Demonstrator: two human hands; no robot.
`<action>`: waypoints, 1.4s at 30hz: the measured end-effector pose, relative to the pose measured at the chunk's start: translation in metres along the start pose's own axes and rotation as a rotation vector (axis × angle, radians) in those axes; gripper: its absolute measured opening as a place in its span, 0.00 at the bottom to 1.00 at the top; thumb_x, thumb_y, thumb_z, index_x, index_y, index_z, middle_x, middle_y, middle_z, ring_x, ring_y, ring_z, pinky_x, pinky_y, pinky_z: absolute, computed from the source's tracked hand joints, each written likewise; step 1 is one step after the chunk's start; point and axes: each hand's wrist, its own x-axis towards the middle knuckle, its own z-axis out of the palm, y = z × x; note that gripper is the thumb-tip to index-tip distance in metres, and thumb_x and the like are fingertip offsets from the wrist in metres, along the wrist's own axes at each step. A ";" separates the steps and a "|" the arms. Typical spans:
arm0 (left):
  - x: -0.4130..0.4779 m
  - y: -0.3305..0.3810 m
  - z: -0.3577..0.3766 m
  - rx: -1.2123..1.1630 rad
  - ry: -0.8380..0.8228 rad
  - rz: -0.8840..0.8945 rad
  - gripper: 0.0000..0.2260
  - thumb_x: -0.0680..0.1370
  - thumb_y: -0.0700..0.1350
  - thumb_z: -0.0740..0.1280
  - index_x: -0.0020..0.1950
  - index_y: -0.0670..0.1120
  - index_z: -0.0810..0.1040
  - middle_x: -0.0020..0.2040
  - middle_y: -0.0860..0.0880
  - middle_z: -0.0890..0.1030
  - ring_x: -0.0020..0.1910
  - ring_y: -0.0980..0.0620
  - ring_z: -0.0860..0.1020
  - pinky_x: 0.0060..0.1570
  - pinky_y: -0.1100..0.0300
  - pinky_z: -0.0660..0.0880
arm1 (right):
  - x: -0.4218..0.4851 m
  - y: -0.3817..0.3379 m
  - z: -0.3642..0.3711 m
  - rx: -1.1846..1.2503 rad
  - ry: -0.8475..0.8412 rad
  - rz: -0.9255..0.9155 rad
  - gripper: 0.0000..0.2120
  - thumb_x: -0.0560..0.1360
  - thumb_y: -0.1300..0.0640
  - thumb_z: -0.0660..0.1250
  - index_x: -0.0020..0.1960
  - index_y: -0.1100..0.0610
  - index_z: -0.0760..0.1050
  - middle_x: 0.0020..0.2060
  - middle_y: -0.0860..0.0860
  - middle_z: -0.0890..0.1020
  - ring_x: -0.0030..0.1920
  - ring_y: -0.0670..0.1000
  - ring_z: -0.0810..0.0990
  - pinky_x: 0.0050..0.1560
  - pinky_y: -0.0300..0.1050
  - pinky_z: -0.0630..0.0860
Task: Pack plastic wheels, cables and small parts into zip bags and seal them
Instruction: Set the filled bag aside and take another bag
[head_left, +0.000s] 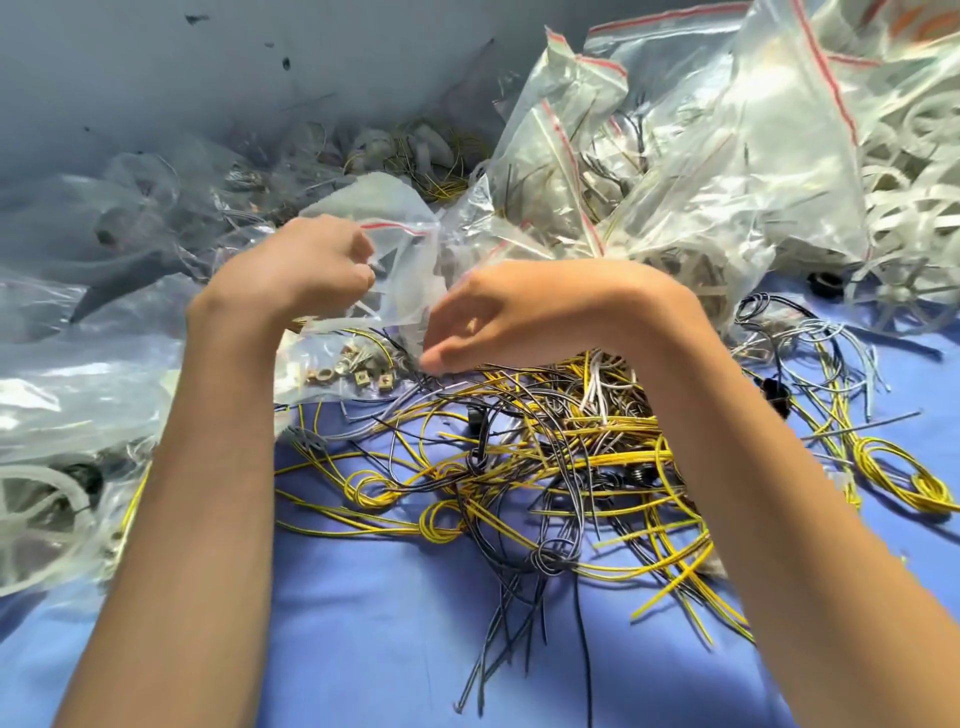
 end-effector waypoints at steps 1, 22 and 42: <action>0.001 -0.002 0.002 -0.027 0.001 -0.009 0.13 0.77 0.40 0.62 0.61 0.42 0.77 0.60 0.42 0.79 0.58 0.43 0.76 0.51 0.57 0.70 | -0.003 -0.004 -0.003 0.108 0.035 -0.051 0.16 0.78 0.45 0.61 0.51 0.56 0.80 0.45 0.51 0.84 0.46 0.50 0.81 0.48 0.41 0.75; 0.027 -0.069 0.044 -0.290 0.199 -0.248 0.26 0.71 0.30 0.58 0.68 0.44 0.72 0.67 0.40 0.72 0.59 0.41 0.74 0.54 0.53 0.74 | -0.015 0.006 -0.013 0.051 0.002 0.119 0.14 0.76 0.40 0.61 0.54 0.47 0.77 0.38 0.40 0.82 0.35 0.35 0.78 0.29 0.25 0.66; -0.013 -0.037 -0.064 -0.410 0.378 -0.115 0.23 0.60 0.67 0.71 0.46 0.52 0.81 0.38 0.53 0.81 0.37 0.54 0.77 0.39 0.61 0.71 | -0.010 0.009 -0.014 0.299 0.254 0.039 0.32 0.75 0.39 0.62 0.74 0.49 0.58 0.54 0.45 0.81 0.48 0.44 0.82 0.55 0.47 0.78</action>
